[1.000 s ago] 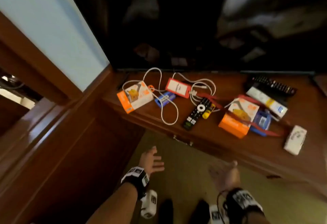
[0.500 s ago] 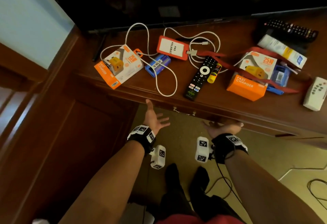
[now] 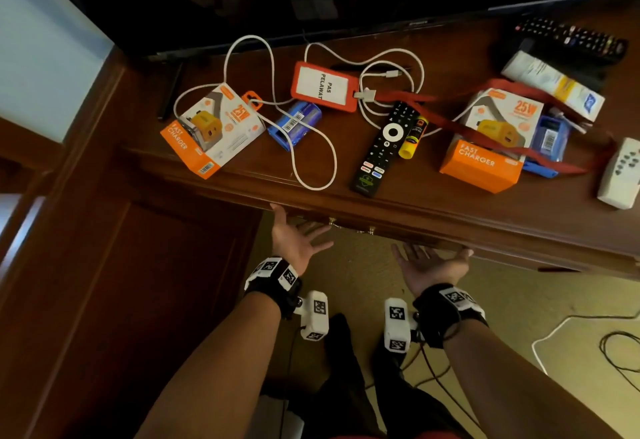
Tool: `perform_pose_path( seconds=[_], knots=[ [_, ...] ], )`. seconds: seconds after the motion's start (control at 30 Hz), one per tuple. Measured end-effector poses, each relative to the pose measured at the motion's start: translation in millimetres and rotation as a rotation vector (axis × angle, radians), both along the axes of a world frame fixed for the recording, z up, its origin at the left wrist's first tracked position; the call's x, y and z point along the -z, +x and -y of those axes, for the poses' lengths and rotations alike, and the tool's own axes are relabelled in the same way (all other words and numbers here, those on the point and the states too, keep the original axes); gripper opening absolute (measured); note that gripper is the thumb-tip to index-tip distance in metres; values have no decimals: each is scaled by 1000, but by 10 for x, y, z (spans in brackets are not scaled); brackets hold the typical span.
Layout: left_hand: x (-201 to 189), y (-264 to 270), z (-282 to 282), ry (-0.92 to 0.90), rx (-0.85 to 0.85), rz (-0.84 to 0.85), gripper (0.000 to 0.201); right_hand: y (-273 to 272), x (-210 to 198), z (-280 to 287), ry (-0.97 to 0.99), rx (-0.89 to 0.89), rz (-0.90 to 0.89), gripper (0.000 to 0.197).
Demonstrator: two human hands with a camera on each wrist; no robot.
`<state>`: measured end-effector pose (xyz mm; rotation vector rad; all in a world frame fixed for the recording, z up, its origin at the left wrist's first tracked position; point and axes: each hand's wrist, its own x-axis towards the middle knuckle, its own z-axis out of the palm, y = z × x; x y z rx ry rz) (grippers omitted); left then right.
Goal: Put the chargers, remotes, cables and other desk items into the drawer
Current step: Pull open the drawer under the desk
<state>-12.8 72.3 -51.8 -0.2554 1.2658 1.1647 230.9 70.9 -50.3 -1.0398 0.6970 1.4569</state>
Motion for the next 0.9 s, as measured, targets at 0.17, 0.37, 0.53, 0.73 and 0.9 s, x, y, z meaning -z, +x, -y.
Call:
perform_pose_path(
  seconds=[0.17, 0.37, 0.53, 0.73, 0.9],
  knots=[
    [-134, 55, 364, -23, 10, -43, 74, 30, 55, 324, -30, -30, 25, 92],
    [-612, -44, 757, 7, 876, -942, 13, -68, -330, 818, 184, -1018, 598, 26],
    [-1249, 91, 638, 491, 1629, -1839, 37, -85, -1032, 606, 917, -1799, 1638, 15],
    [-1160, 449, 421, 315, 1819, -1891, 113, -84, -1084, 77, 677, -2223, 2146, 73],
    [-944, 571, 296, 224, 1791, -1905, 90, -138, -992, 62, 594, -2260, 2020, 54]
  ],
)
